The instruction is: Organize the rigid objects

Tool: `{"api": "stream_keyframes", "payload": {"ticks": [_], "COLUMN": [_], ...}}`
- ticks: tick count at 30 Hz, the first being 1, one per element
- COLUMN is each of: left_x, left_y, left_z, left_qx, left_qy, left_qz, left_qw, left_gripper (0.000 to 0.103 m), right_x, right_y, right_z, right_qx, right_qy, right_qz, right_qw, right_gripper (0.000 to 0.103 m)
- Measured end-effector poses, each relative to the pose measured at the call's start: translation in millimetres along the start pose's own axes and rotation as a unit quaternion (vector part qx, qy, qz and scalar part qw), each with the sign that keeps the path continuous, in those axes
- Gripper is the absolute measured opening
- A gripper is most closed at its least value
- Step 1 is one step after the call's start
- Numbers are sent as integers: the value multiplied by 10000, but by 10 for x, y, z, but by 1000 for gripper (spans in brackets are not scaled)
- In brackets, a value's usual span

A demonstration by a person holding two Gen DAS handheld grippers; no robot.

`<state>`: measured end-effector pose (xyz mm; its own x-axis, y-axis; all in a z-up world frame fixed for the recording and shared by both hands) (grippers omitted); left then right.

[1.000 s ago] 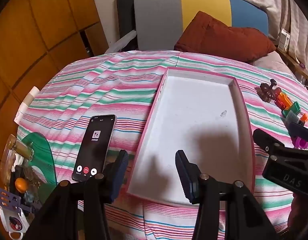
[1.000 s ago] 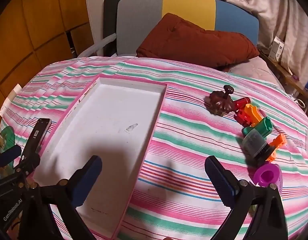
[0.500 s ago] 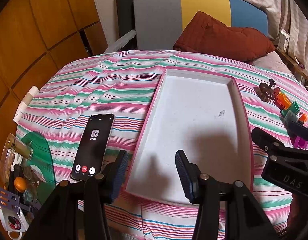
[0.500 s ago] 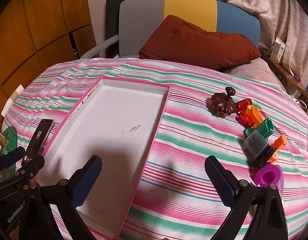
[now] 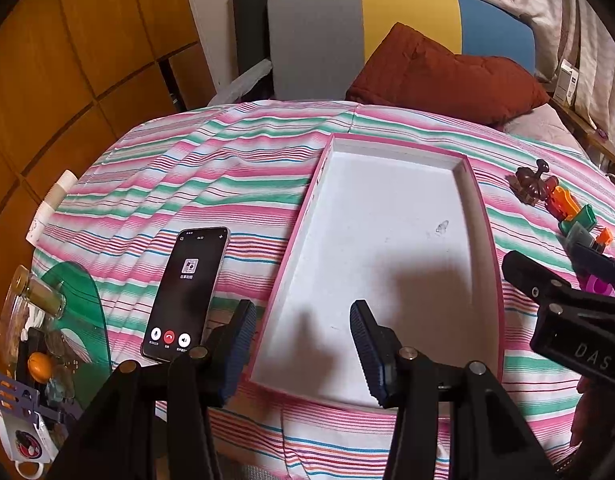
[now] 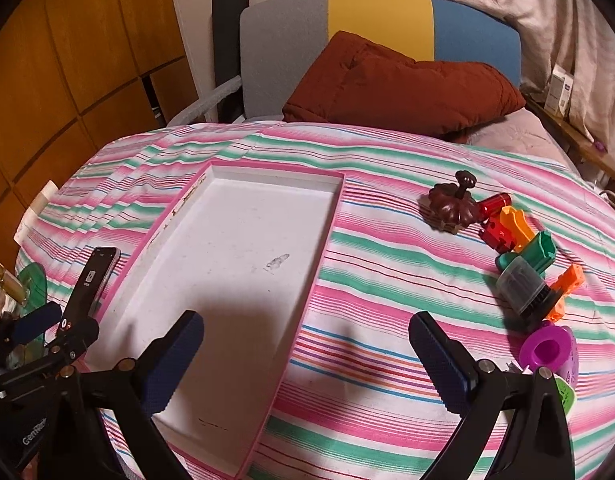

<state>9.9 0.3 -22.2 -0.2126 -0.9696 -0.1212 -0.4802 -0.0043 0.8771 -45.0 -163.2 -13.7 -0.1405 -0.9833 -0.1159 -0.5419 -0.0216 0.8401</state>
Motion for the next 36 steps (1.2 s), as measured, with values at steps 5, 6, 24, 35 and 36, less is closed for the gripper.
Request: {"api": "stream_keyframes", "payload": {"ticks": [5, 6, 24, 35, 36], "left_x": [-8, -11, 26, 149, 179], "left_y": [-9, -6, 108, 192, 202], "left_z": [-5, -7, 22, 108, 126], "left_qx": [-34, -30, 155, 366, 399], "left_qy": [-3, 1, -173, -424, -468], "left_qz": [26, 20, 99, 490, 673], "left_qw": [10000, 10000, 9997, 9972, 9958], "left_gripper": [50, 50, 50, 50, 50], "right_x": [-3, -2, 144, 541, 654], "right_y": [47, 55, -85, 140, 192], "right_z": [-16, -21, 10, 171, 189], "right_qx": [166, 193, -265, -99, -30], "right_qy": [0, -9, -12, -51, -141], "right_qz": [-30, -56, -308, -50, 21], "right_qw": [9999, 9998, 9992, 9999, 9999], "right_gripper": [103, 103, 103, 103, 103]}}
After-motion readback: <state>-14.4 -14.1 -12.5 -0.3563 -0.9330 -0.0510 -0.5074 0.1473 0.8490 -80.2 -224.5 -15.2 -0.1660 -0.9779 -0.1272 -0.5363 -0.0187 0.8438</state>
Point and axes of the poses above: each gripper's, at about its wrist camera, not at the fingertips, and y roughly against the way its jaws point, x to its right, z to its underside, the point moved 3 cm from there along -y, roughly the way its jaws point, and after that the axes turned 7 degrees about -x, right-handed, at the moved point
